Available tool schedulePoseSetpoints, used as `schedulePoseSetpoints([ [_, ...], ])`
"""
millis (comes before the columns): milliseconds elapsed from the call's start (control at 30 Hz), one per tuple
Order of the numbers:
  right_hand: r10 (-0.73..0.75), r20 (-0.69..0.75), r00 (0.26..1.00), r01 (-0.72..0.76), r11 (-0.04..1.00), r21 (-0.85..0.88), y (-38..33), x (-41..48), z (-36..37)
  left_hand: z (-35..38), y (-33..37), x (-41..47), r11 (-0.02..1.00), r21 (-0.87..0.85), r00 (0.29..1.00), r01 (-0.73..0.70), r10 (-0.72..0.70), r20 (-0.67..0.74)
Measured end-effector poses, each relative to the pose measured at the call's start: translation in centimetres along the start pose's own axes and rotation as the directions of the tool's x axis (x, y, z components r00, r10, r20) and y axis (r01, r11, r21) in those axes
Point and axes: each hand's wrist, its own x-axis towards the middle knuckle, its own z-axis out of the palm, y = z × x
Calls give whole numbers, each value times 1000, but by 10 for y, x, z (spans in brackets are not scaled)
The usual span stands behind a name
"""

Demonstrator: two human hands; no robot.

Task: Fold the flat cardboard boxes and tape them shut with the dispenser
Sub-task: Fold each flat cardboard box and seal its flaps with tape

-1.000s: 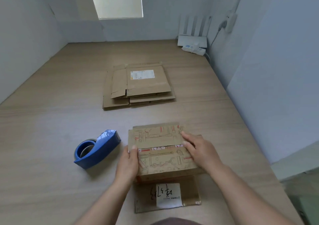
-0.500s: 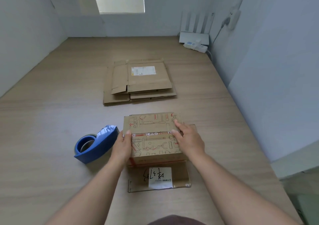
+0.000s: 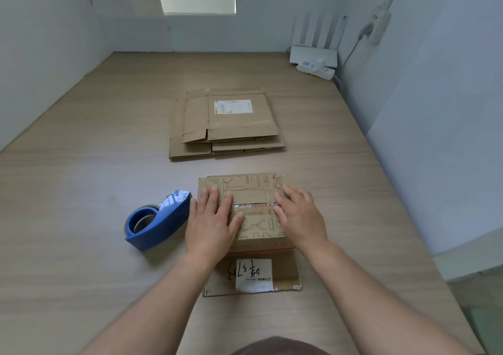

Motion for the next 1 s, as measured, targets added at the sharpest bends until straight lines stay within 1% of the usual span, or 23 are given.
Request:
schedulePoseSetpoints([
  [100, -37, -34, 999, 35, 999, -37, -1, -1, 3, -6, -3, -1, 1000, -11, 1000, -28, 28, -6],
  [133, -41, -18, 999, 40, 997, -64, 0, 0, 2, -10, -7, -2, 997, -61, 999, -50, 49, -21],
  [167, -50, -5, 999, 49, 994, -99, 2, 0, 1, -15, -12, -3, 986, -152, 997, -63, 54, -59],
  [200, -60, 3, 998, 60, 990, -125, 3, 1, 1, -19, -19, -4, 963, -264, 994, -56, 28, -107],
  [233, -66, 5, 998, 66, 989, -133, 3, 1, 1, -22, -27, -5, 928, -372, 986, -30, -32, -161],
  [267, -68, 5, 998, 68, 989, -134, 3, 1, 1, -23, -37, -5, 895, -446, 972, 11, -115, -206],
  [300, -73, -10, 997, 71, 989, -131, 2, 0, 1, -22, -48, -4, 874, -480, 951, 71, -204, -231],
  [333, -92, -46, 995, 85, 987, -134, 2, 1, 4, -20, -60, -3, 862, -483, 932, 152, -288, -220],
  [367, -111, -90, 990, 98, 985, -142, 4, 1, 7, -15, -72, -1, 851, -463, 913, 248, -365, -181],
  [400, -121, -127, 985, 102, 984, -147, 5, 1, 10, -10, -82, 1, 839, -423, 895, 343, -428, -123],
  [433, -115, -132, 985, 95, 985, -144, 6, 1, 11, -6, -89, 2, 831, -372, 881, 414, -469, -67],
  [500, -116, -135, 984, 96, 985, -144, 5, 1, 11, 1, -95, 6, 840, -255, 869, 480, -494, 9],
  [567, -125, -153, 980, 99, 982, -163, 5, 2, 10, 2, -97, 11, 854, -125, 863, 506, -500, 78],
  [600, -125, -154, 980, 96, 979, -180, 5, 2, 10, 1, -99, 14, 848, -94, 852, 522, -512, 110],
  [667, -127, -145, 981, 93, 972, -217, 5, 1, 9, -2, -106, 21, 818, -127, 826, 562, -543, 153],
  [733, -127, -133, 983, 94, 969, -231, 5, 1, 8, -5, -115, 25, 795, -177, 814, 581, -560, 157],
  [833, -117, -129, 985, 88, 973, -212, 5, 1, 7, -12, -122, 21, 789, -181, 809, 587, -563, 167],
  [900, -112, -133, 985, 87, 979, -183, 6, 1, 8, -26, -125, 18, 758, -267, 803, 595, -567, 182],
  [933, -113, -141, 983, 88, 981, -175, 6, 1, 8, -36, -125, 18, 740, -343, 813, 579, -555, 176],
  [1000, -112, -139, 984, 91, 984, -151, 7, 1, 9, -63, -118, 16, 742, -477, 870, 471, -479, 116],
])
